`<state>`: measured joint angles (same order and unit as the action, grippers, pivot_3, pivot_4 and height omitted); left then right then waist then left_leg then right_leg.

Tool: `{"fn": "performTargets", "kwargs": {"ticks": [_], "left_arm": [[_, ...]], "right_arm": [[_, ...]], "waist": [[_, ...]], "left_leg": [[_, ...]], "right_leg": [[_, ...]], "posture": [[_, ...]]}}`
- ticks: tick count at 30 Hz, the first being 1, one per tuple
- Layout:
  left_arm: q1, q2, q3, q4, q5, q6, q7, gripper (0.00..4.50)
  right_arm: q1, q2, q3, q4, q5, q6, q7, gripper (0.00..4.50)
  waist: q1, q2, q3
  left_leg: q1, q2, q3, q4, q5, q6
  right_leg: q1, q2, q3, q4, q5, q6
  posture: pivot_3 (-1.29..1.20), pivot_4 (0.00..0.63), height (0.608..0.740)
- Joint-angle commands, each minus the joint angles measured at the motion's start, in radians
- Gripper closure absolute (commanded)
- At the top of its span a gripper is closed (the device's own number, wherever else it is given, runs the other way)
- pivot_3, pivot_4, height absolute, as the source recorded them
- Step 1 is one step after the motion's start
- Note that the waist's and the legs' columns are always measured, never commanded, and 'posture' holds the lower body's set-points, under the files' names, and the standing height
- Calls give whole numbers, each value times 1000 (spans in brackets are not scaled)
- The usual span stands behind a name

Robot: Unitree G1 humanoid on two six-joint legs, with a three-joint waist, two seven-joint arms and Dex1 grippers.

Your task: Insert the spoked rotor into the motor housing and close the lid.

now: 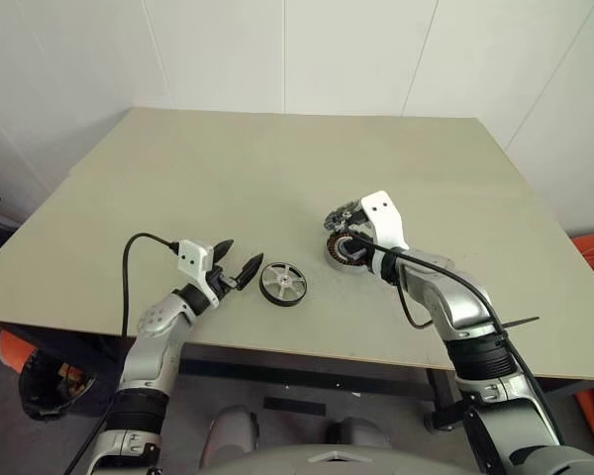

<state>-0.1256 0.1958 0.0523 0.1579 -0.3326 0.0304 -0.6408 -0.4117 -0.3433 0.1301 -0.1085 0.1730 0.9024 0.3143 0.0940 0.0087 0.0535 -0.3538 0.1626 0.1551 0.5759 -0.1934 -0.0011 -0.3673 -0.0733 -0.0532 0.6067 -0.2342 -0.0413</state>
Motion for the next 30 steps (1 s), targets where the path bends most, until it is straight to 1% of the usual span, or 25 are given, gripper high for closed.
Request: {"fn": "performTargets", "kwargs": {"ticks": [1, 7, 9, 10, 12, 13, 15, 19, 21, 24, 25, 30], "left_arm": [[-21, 7, 9, -6, -5, -22, -8, 0], [-24, 5, 5, -18, -5, -12, -2, 0], [-24, 3, 3, -23, -5, -8, 1, 0], [-24, 2, 2, -25, -4, -6, 3, 0], [-24, 2, 1, -29, -4, -3, 5, 0], [-23, 2, 0, -30, -4, -1, 6, 0], [-23, 2, 0, -32, -4, 0, 8, 0], [-22, 2, 0, -32, -5, 0, 9, 0], [-21, 2, 2, -27, -5, -4, 6, 0], [-18, 4, 5, -20, -6, -10, 2, 0], [-17, 5, 7, -16, -7, -13, 0, 0], [-14, 7, 12, -7, -8, -20, -6, 0]], "right_arm": [[-23, 1, -29, -13, 3, -13, 7, 3192], [-16, -2, -39, -46, 11, 12, 10, 1215], [-15, -5, -40, -55, 12, 19, 12, 426], [-14, -7, -43, -60, 14, 23, 13, 173], [-15, -8, -51, -68, 18, 31, 14, 173], [-15, -8, -56, -71, 20, 34, 14, 390], [-20, -5, -65, -74, 24, 42, 13, 988], [-33, 3, -70, -71, 25, 52, 10, 2382], [-39, 9, -68, -63, 24, 52, 7, 3191], [-47, 17, -65, -46, 19, 50, 1, 4212], [-53, 21, -64, -36, 17, 48, -1, 4469], [-92, 43, -56, 14, 1, 44, -18, 4469]], "waist": [[0, 0, 0], [0, 0, 0], [0, 0, 0], [0, 0, 0], [0, 0, 0], [0, 0, 0], [0, 0, 0], [0, 0, 0], [0, 0, 0], [0, 0, 0], [0, 0, 0], [-1, 0, 0]], "left_leg": [[0, 0, 0, 0, 0, 0], [0, 0, 0, 0, 0, 0], [0, 0, 0, 0, 0, 0], [0, 0, 0, 0, 0, 0], [0, 0, 0, 0, 0, 0], [0, 0, 0, 0, 0, 0], [0, 0, 0, 0, 0, 0], [0, 0, 0, 0, 0, 0], [0, 0, 0, 0, 0, 0], [0, 0, 0, 0, 0, 0], [0, 0, 0, 0, 0, 0], [0, 0, 0, 0, 0, 0]], "right_leg": [[0, 0, 0, 0, 0, 0], [0, 0, 0, 0, 0, 0], [0, 0, 0, 0, 0, 0], [0, 0, 0, 0, 0, 0], [0, 0, 0, 0, 0, 0], [0, 0, 0, 0, 0, 0], [0, 0, 0, 0, 0, 0], [0, 0, 0, 0, 0, 1], [0, 0, 0, 0, 0, 0], [0, 0, 0, 0, 0, 1], [0, 0, 0, 0, -1, 1], [0, 0, 0, 0, 0, 1]], "posture": [[0, 0, 740], [0, 0, 740], [0, 0, 740], [0, 0, 740], [0, 0, 740], [0, 0, 740], [0, 0, 740], [0, 0, 740], [0, 0, 740], [0, 0, 740], [0, 0, 740], [0, 0, 740]]}}
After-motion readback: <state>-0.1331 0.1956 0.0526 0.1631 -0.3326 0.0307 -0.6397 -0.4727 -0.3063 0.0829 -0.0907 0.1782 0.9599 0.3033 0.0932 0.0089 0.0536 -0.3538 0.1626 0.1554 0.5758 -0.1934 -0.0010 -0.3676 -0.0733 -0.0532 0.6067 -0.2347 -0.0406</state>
